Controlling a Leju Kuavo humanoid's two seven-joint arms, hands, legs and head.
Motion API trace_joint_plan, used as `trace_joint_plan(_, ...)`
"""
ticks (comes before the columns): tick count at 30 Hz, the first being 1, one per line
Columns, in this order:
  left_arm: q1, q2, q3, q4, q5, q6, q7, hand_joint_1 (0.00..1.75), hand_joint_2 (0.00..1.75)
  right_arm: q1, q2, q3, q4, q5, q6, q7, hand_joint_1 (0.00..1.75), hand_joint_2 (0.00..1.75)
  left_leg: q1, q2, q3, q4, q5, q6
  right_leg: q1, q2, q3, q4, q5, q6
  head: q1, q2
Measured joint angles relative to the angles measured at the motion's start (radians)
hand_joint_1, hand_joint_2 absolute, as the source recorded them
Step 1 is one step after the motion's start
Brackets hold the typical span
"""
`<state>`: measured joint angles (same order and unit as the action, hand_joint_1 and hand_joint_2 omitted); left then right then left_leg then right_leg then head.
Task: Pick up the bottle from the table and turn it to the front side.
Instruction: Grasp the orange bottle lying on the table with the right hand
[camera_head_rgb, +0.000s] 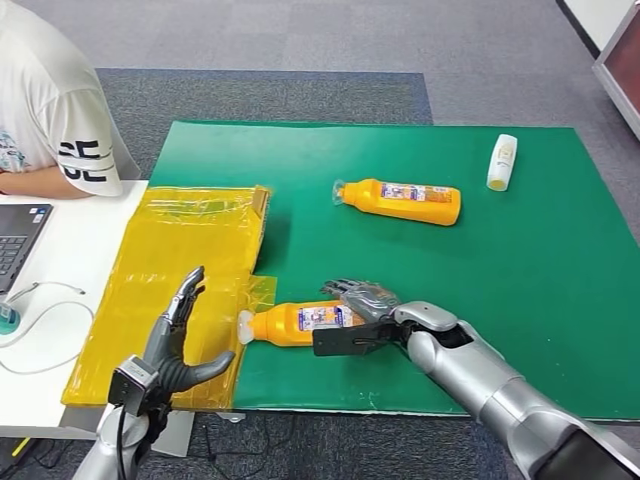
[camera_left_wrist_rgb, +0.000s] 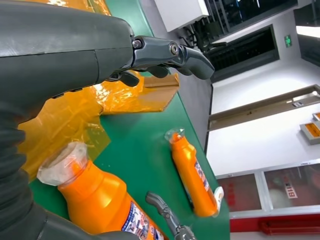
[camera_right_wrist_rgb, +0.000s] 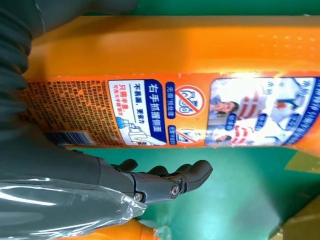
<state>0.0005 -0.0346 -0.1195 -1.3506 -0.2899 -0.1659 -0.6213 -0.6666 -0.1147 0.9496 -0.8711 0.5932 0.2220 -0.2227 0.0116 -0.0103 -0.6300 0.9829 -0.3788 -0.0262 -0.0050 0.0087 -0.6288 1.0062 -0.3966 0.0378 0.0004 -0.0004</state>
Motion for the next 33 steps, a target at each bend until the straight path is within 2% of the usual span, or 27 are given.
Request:
trace_joint_plan(2, 0.0, 0.0, 0.002, 0.0, 0.0, 0.0, 0.0, 0.0, 1.75, -0.008, 0.002, 0.003, 0.006, 0.006, 0.016, 0.001, 0.02, 1.75, 0.0, 0.0, 0.0, 0.0, 0.0, 0.0, 0.0, 0.0, 0.0, 0.0, 0.0, 0.0, 0.0, 0.0)
trace_joint_plan(6, -0.001, 0.001, 0.005, 0.0, 0.0, 0.001, 0.0, 0.0, 1.75, -0.025, 0.006, 0.01, 0.02, 0.013, 0.044, 0.001, 0.21, 1.75, 0.0, 0.0, 0.0, 0.0, 0.0, 0.0, 0.0, 0.0, 0.0, 0.0, 0.0, 0.0, 0.0, 0.0)
trace_joint_plan(11, -0.001, 0.002, 0.009, -0.003, 0.0, 0.003, 0.0, 0.0, 1.75, -0.046, 0.012, 0.034, 0.037, 0.016, 0.072, 0.009, 0.19, 1.75, 0.0, 0.0, 0.0, 0.0, 0.0, 0.0, 0.0, 0.0, 0.0, 0.0, 0.0, 0.0, 0.0, 0.0)
trace_joint_plan(14, -0.001, 0.002, 0.012, -0.007, 0.0, 0.005, 0.0, 0.0, 1.75, -0.054, 0.016, 0.05, 0.043, 0.019, 0.075, 0.017, 0.4, 1.75, 0.0, 0.0, 0.0, 0.0, 0.0, 0.0, 0.0, 0.0, 0.0, 0.0, 0.0, 0.0, 0.0, 0.0)
trace_joint_plan(18, 0.001, 0.004, 0.018, -0.016, 0.0, 0.006, 0.001, 0.0, 1.75, -0.063, 0.021, 0.068, 0.05, 0.025, 0.071, 0.032, 1.71, 1.75, 0.0, 0.0, 0.0, 0.0, 0.0, 0.0, 0.0, 0.0, 0.0, 0.0, 0.0, 0.0, 0.0, 0.0)
trace_joint_plan(19, 0.002, 0.004, 0.02, -0.019, 0.0, 0.006, 0.001, 0.0, 1.75, -0.065, 0.022, 0.072, 0.051, 0.026, 0.07, 0.036, 1.75, 1.75, 0.0, 0.0, 0.0, 0.0, 0.0, 0.0, 0.0, 0.0, 0.0, 0.0, 0.0, 0.0, 0.0, 0.0)
trace_joint_plan(33, 0.016, 0.009, 0.039, -0.059, 0.0, 0.006, 0.001, 0.0, 1.75, -0.07, 0.031, 0.094, 0.059, -0.003, 0.014, 0.053, 1.75, 1.75, 0.0, 0.0, 0.0, 0.0, 0.0, -0.001, 0.0, 0.0, -0.001, 0.0, 0.0, 0.0, 0.0, 0.0)
